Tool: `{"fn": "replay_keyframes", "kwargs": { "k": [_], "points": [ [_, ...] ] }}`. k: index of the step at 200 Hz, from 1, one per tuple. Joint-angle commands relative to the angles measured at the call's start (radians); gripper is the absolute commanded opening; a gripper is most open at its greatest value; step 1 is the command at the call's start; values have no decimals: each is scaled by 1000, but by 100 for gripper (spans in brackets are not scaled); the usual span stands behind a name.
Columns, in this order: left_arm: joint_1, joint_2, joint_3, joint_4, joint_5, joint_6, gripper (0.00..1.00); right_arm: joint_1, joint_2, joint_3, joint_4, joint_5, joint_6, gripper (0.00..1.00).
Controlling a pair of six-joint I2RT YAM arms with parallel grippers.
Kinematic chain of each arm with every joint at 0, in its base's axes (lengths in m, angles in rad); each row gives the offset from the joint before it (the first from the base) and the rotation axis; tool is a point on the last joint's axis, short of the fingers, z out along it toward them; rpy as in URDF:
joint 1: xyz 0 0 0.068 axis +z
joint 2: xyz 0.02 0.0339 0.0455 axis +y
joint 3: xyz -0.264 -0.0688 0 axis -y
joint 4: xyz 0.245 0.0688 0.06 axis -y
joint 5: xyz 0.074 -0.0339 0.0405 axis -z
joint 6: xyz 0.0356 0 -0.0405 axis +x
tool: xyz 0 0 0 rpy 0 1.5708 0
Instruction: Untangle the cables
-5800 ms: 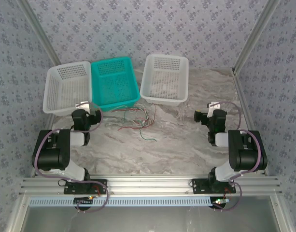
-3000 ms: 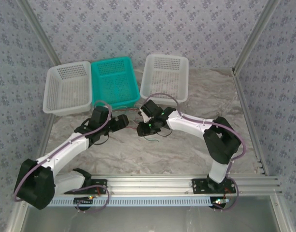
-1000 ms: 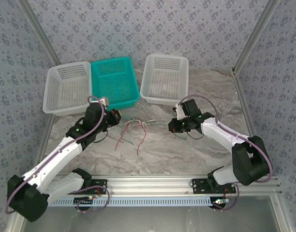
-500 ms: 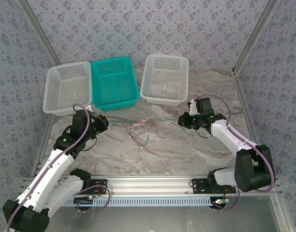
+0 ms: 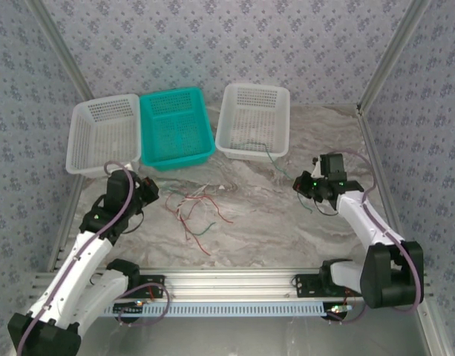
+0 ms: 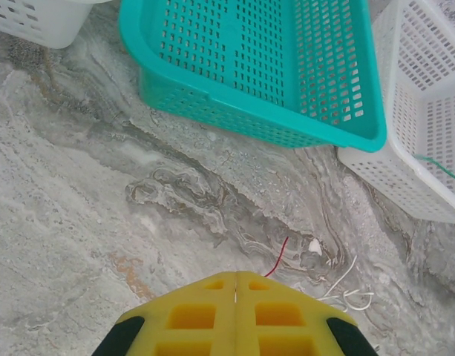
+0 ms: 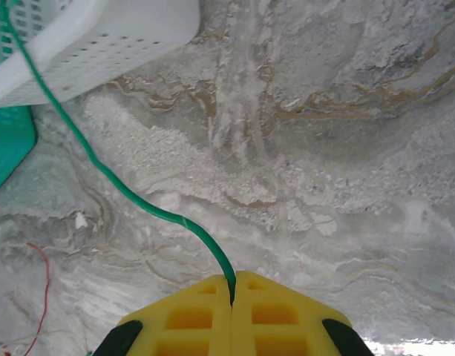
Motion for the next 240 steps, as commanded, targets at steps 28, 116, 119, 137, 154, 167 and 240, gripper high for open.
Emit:
{"fn": "replay_keyframes", "kwargs": {
  "k": [28, 116, 119, 137, 154, 167, 240],
  "points": [
    [8, -8, -22, 56, 57, 33, 0, 28, -181, 43, -15, -26, -1, 0],
    [8, -16, -42, 98, 85, 32, 0, 73, -34, 365, 90, 118, 45, 0],
    [8, -15, -43, 100, 87, 33, 0, 75, -17, 376, 98, 130, 47, 0],
    [8, -17, -51, 140, 129, 57, 0, 84, 98, 455, 140, 181, 69, 0],
    [6, -16, -63, 219, 195, 94, 0, 91, 217, 541, 192, 194, 71, 0],
    [6, -12, -74, 276, 225, 130, 0, 96, 311, 601, 208, 206, 89, 0],
    [0, 80, 26, 373, 285, 288, 0, 120, 787, 916, 177, 143, 144, 0]
  ]
}}
